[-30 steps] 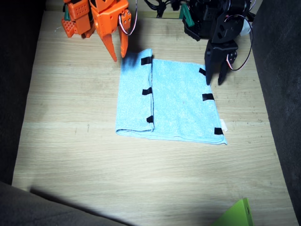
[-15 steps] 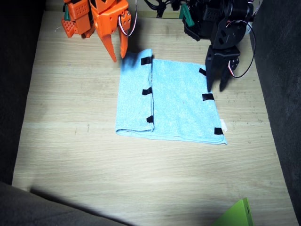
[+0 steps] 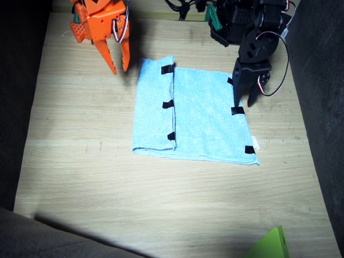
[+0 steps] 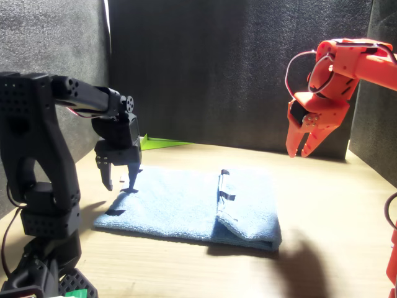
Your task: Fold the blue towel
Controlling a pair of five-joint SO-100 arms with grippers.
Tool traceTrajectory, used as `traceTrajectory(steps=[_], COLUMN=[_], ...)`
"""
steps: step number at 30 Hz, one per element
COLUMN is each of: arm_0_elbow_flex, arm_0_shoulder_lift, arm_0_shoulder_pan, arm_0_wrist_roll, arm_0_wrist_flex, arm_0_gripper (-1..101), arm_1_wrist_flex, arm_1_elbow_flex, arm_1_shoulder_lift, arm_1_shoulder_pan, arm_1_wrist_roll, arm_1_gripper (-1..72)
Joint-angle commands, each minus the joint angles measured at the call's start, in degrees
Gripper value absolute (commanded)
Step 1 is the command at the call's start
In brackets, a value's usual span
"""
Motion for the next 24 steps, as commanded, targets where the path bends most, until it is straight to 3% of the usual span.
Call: traceTrajectory(steps=[1, 24], arm_0_elbow_flex=[1.05, 3.25], arm_0_shoulder_lift=[2.37, 6.86], arm_0_shoulder_pan=[-0.88, 2.99], arm_0_wrist_roll=[-1.23, -1.32], arm_0_wrist_flex=[1.41, 9.40], arm_0_gripper=[24, 25], arm_1_wrist_flex=[-0.62, -1.58], arm_1_elbow_flex=[0.53, 0.62], arm_1_shoulder_lift=[3.34, 1.49], arm_1_shoulder_pan=[0.00, 1.85], arm_1_wrist_roll=[1.41, 1.67], arm_1_gripper=[15.0, 15.1])
